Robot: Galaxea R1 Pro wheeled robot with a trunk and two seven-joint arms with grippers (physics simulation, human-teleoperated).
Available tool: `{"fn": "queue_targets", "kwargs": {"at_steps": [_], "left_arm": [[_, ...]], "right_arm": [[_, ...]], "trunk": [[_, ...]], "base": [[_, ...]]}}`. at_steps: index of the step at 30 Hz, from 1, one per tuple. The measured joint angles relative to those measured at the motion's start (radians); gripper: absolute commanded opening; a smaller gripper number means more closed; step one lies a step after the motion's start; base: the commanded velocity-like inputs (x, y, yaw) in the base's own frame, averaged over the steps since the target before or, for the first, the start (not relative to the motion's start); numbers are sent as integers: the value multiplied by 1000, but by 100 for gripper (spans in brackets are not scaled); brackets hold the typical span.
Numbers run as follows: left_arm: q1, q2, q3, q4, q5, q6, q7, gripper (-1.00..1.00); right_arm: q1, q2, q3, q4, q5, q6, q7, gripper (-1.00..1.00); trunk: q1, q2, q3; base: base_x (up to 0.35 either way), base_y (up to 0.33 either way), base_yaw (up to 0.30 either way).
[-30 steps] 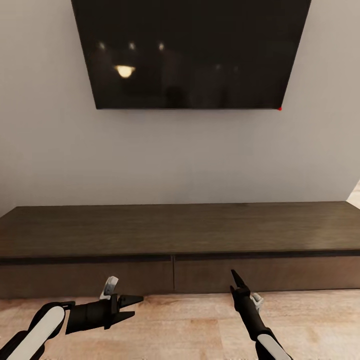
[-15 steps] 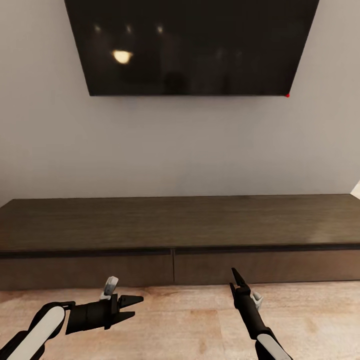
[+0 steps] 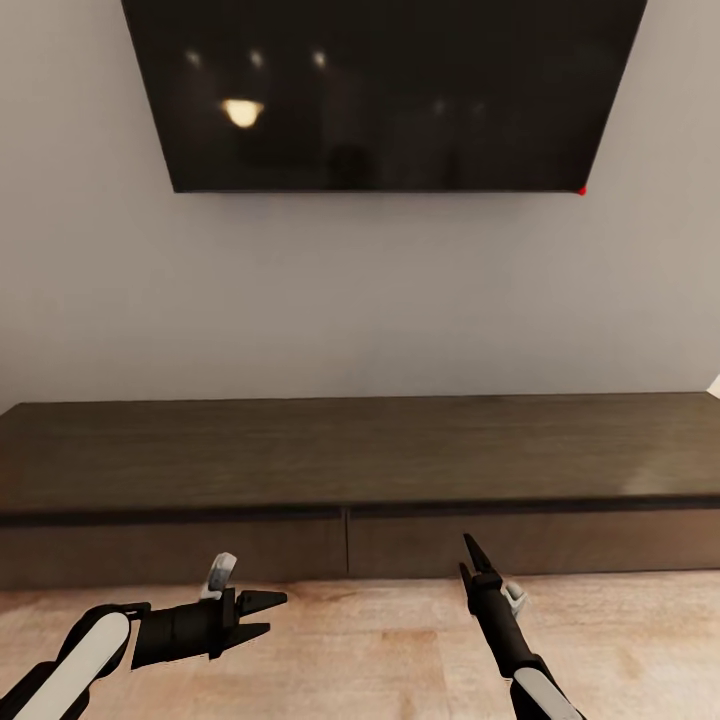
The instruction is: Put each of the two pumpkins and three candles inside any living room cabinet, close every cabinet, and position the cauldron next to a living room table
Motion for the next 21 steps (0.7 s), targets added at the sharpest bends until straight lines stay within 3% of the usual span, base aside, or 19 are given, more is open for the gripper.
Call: {"fn": "queue_targets", "kwargs": {"at_steps": [8,21], "left_arm": [[0,-1,0,0,0,0,0,100],[0,0,-1,0,0,0,0,100]], "right_arm": [[0,0,0,0,2,0,0,100],[0,0,0,2,3,-4,0,100]], "trunk": [[0,0,0],[0,0,0]], "base": [[197,0,0],[28,6,0]]}}
